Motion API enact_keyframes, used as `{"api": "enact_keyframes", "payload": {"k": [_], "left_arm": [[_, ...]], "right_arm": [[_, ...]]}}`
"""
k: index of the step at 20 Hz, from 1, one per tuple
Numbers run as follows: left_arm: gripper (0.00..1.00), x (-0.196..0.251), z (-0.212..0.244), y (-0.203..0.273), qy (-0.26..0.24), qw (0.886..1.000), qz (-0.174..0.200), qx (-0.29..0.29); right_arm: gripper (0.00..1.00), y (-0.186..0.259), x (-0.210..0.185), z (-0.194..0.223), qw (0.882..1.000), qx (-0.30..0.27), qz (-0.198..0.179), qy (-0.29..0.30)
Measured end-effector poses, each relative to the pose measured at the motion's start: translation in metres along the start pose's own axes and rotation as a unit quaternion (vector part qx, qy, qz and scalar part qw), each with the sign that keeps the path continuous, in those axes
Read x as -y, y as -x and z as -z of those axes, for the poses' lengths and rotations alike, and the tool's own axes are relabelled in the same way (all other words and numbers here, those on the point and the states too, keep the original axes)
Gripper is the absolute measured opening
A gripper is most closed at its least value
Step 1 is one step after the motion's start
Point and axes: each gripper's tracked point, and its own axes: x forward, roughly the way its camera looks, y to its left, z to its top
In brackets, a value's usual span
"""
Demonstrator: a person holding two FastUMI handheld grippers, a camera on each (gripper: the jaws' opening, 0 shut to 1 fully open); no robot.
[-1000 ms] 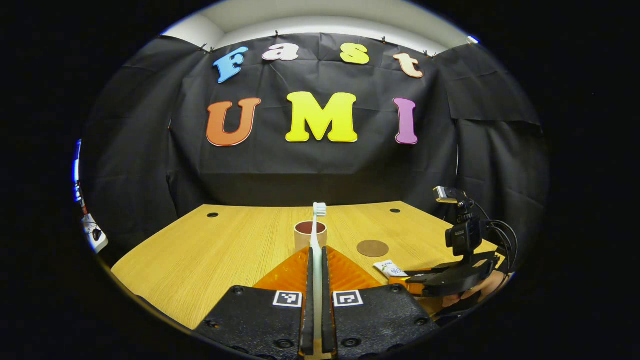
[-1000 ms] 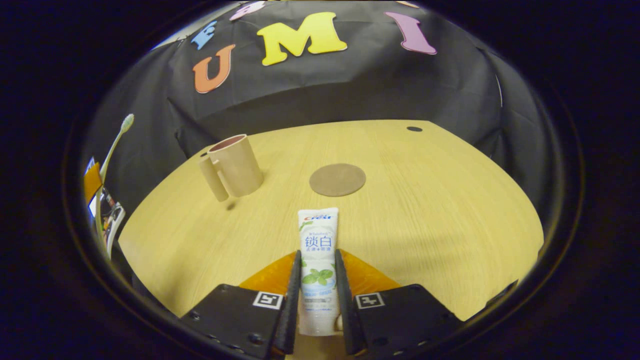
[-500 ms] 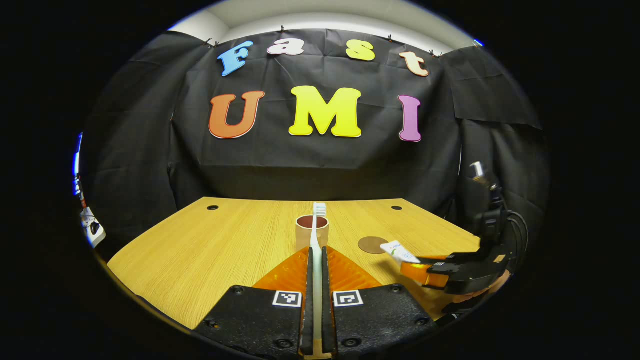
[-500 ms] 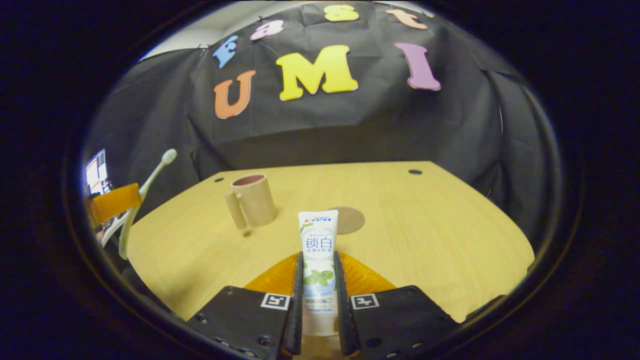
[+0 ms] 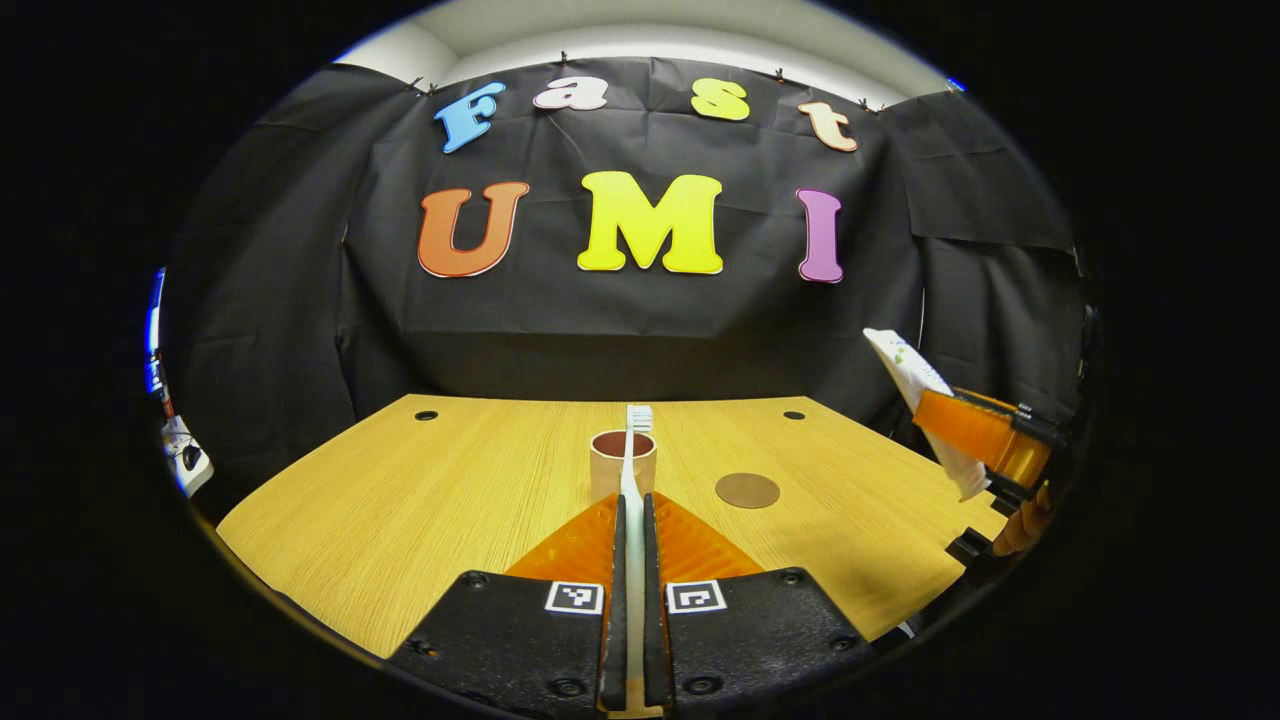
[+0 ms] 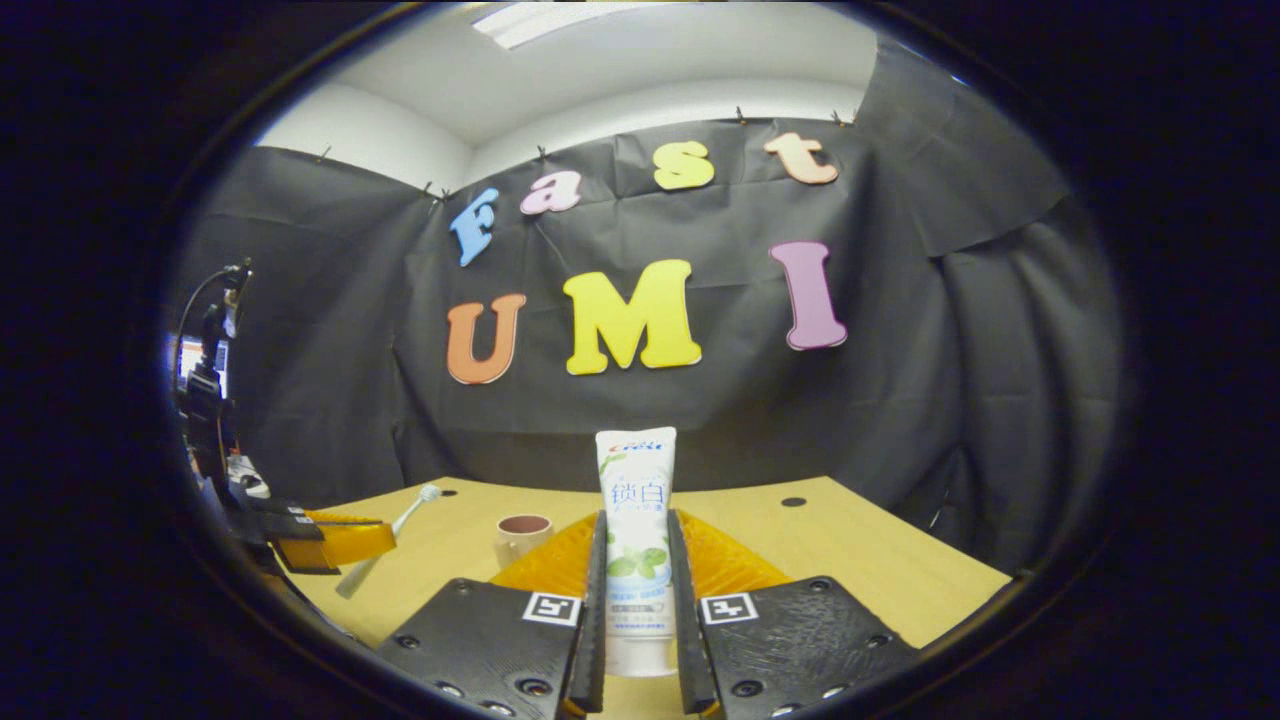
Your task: Put the toothbrush and toothpaste on the desktop into the cup, then pick up the cup and place it on the coaster on the desktop.
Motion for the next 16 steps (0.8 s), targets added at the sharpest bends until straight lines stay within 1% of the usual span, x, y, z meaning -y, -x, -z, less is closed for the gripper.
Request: {"api": "enact_keyframes", "payload": {"k": [2,4,8,10,11,14,16], "left_arm": [[0.09,-0.001,-0.001,-0.002,0.004,1.0,0.001,0.001],[0.09,-0.001,-0.003,-0.009,0.008,1.0,0.005,0.0],[0.09,-0.009,-0.009,-0.044,0.028,0.999,0.02,-0.014],[0.1,-0.025,-0.024,-0.073,0.026,1.0,0.007,-0.005],[0.09,-0.029,-0.031,-0.089,0.029,1.0,0.006,-0.001],[0.1,-0.032,-0.052,-0.133,0.033,0.999,0.012,0.002],[0.1,-0.029,-0.07,-0.162,0.018,1.0,0.018,0.018]], "right_arm": [[0.29,0.004,-0.002,-0.004,1.0,0.006,-0.002,-0.001],[0.29,0.005,-0.002,0.001,1.0,0.002,-0.006,-0.002],[0.29,0.005,-0.001,0.011,1.0,-0.012,-0.014,-0.005],[0.29,0.003,0.0,0.016,1.0,-0.016,-0.016,-0.013],[0.29,0.001,0.003,0.019,1.0,-0.02,-0.015,-0.016],[0.29,-0.003,0.005,0.031,0.999,-0.038,-0.02,-0.026],[0.29,-0.005,0.005,0.036,0.998,-0.046,-0.028,-0.035]]}}
